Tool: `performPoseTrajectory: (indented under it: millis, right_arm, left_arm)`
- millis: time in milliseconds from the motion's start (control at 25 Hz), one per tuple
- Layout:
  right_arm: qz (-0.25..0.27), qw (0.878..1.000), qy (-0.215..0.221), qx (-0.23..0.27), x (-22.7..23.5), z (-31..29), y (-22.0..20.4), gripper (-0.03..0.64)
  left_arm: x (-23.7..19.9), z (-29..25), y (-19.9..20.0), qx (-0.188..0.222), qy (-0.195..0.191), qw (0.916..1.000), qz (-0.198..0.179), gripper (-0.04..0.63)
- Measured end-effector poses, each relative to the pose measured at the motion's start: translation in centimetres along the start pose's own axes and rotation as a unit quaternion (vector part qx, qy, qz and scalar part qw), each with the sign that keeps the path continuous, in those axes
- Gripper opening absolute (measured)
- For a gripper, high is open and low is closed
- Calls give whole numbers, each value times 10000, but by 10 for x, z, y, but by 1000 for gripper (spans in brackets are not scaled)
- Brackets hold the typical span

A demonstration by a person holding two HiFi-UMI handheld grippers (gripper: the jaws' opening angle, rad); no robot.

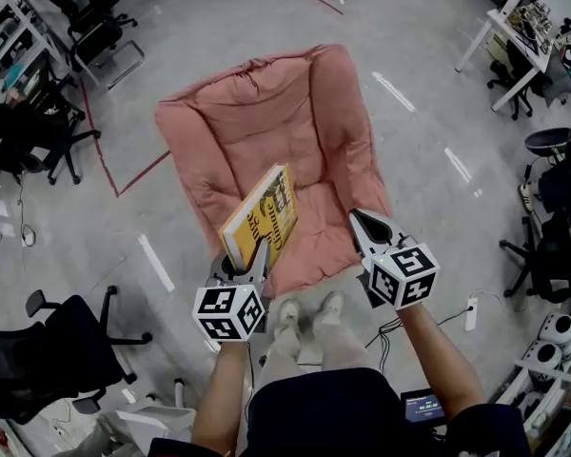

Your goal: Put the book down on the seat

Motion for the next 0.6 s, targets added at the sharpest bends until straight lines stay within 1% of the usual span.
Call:
performPoseTrajectory:
  millis: [280, 400, 600]
  right_arm:
    - [-112, 9995, 145, -249, 6, -22, -22, 20]
    - [-77, 9992, 202, -347, 4, -31, -32, 19]
    - [-42, 9985, 320, -439, -1, -47, -43, 18]
  left_arm:
    - [-21, -15, -19, -178, 297, 9993, 131, 146]
    - [-30, -19, -31, -234, 374, 9987, 243, 146]
    - [-45, -21, -49, -392, 481, 9977, 288, 146]
Point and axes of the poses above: the fingertips, and each gripper's own axes: z backward along the fingers, x to its right, y out of its top, the point moved 5 cm from there along z, backward along the fingers, and after that the axes turned 1 degree about x, right-handed, at the moved point
